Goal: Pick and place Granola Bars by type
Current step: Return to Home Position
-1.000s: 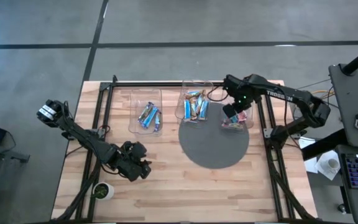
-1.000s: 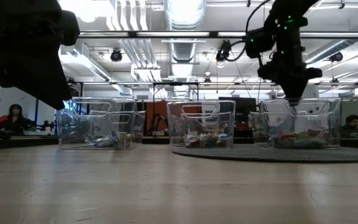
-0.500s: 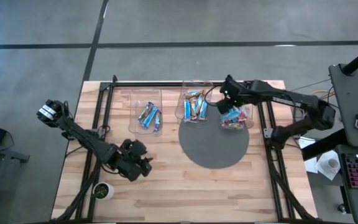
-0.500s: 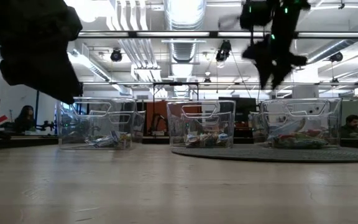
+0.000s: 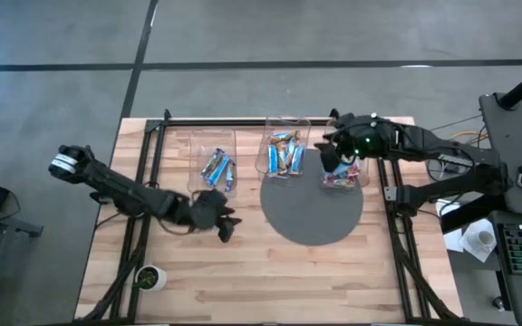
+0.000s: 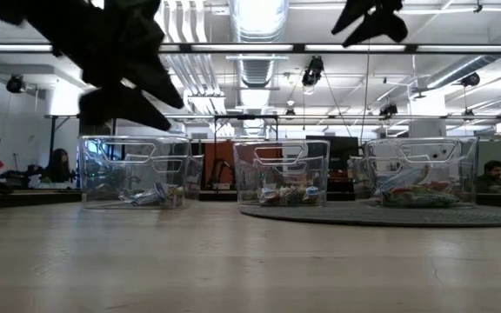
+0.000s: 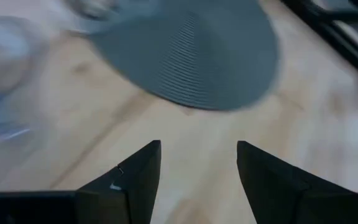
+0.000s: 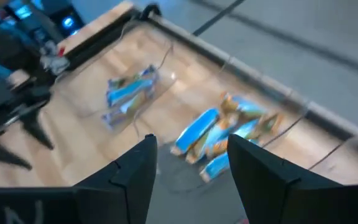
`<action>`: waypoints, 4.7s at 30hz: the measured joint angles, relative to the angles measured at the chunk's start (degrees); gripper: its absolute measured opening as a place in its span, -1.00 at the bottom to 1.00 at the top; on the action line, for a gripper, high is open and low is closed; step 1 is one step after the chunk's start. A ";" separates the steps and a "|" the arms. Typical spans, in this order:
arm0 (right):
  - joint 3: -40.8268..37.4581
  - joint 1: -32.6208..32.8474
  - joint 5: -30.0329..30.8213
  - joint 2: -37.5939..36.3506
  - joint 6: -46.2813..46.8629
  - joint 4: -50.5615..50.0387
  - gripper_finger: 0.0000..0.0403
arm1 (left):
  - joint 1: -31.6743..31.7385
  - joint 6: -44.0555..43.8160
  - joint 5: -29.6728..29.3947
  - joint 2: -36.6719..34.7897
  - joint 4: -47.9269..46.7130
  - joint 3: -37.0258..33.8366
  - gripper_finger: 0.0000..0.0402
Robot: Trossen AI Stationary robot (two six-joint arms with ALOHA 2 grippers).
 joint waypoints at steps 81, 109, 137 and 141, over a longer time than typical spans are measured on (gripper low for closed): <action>-38.05 -5.56 -17.91 -40.70 7.71 24.60 -0.07 | 22.60 39.04 24.77 -73.59 15.11 -40.30 -0.04; -38.05 -5.56 -17.91 -40.68 7.71 24.58 -0.07 | 18.19 41.78 24.29 -70.40 10.77 -40.26 -0.04; -49.96 7.74 -16.96 -54.55 -20.33 30.81 -0.07 | 18.19 41.80 24.33 -67.28 10.48 -40.22 -0.04; -60.41 7.97 -25.02 -55.51 -22.37 46.28 -0.07 | 18.19 41.80 24.33 -67.28 10.50 -40.22 -0.04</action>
